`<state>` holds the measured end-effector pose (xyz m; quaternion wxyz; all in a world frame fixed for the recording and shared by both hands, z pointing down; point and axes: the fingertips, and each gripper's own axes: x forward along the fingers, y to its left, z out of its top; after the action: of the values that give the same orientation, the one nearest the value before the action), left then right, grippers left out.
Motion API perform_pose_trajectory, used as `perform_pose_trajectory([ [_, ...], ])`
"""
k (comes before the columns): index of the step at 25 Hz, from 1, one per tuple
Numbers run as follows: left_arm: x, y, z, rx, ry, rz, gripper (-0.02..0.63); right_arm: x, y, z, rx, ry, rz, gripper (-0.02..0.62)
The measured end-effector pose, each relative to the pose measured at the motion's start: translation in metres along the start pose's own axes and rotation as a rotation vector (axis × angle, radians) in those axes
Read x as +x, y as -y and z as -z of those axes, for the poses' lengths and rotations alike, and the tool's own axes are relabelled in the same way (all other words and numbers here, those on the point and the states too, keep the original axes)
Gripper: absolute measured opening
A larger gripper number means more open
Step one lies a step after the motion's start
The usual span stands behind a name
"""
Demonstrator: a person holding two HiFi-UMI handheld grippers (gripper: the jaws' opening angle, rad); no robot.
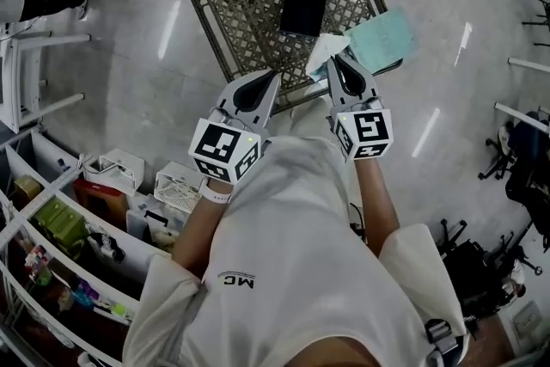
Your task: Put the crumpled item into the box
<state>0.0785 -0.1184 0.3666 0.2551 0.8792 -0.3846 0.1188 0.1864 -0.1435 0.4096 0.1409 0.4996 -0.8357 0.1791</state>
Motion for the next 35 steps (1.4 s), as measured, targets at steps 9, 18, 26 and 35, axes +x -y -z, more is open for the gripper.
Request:
perform_pose_trajectory([
  [9, 0.005, -0.02, 0.021, -0.032, -0.019, -0.026, 0.025, 0.051, 0.023, 0.023, 0.0, -0.027, 0.026, 0.026],
  [18, 0.014, -0.039, 0.035, -0.062, -0.04, -0.05, 0.025, 0.109, 0.044, 0.053, -0.014, -0.066, 0.05, 0.026],
  [26, 0.029, -0.058, 0.06, -0.089, -0.073, -0.075, 0.025, 0.152, 0.058, 0.101, -0.026, -0.128, 0.065, 0.026],
  [35, 0.035, -0.07, 0.081, -0.101, -0.111, -0.077, 0.025, 0.194, 0.067, 0.143, -0.052, -0.196, 0.09, 0.028],
])
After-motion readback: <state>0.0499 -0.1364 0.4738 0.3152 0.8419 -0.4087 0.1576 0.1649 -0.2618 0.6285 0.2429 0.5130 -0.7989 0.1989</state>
